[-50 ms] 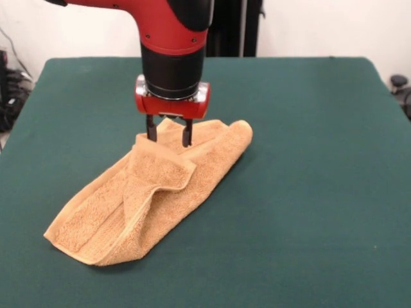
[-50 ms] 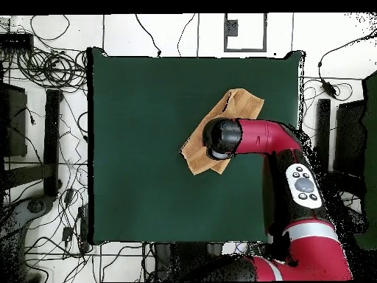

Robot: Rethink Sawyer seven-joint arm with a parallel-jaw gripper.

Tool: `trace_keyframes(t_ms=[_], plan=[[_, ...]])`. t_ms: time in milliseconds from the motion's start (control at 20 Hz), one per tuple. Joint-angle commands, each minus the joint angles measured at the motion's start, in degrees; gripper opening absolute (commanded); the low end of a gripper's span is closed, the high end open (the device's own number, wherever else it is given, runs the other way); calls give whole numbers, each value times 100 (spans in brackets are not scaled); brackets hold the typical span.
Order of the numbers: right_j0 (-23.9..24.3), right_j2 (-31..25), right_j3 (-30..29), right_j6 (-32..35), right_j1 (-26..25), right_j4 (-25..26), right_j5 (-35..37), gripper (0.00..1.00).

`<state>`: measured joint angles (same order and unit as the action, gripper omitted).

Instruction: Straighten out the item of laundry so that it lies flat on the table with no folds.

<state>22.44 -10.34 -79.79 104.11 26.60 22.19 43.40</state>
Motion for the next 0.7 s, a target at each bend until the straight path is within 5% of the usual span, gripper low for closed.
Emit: trace_keyframes(t_ms=[50,700], plan=[[-189,-107,-87,227,-494,149,-191,100],[-47,-239,-668,129,43,-200,315,100]])
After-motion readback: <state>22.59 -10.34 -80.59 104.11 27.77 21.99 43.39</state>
